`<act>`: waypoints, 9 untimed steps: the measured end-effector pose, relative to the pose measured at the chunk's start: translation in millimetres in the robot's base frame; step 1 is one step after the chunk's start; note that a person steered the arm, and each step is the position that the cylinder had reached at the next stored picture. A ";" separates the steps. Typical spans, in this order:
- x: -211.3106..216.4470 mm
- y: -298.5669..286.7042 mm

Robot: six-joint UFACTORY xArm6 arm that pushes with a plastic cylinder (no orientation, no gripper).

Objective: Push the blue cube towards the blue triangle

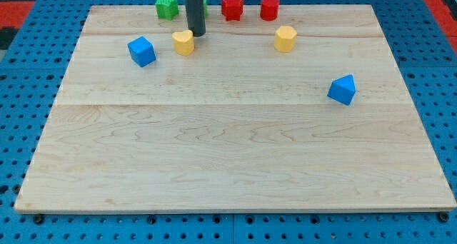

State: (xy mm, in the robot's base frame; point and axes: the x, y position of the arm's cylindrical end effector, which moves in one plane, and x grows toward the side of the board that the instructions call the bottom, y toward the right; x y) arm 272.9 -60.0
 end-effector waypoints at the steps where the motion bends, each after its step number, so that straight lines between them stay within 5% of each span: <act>1: 4.0 -15.5; 3: 7.9 -136.0; 4: 39.0 -134.2; 5: 50.8 -2.0; 6: 73.9 63.1; 9: 111.9 -135.1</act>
State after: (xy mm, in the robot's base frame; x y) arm 384.8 -195.1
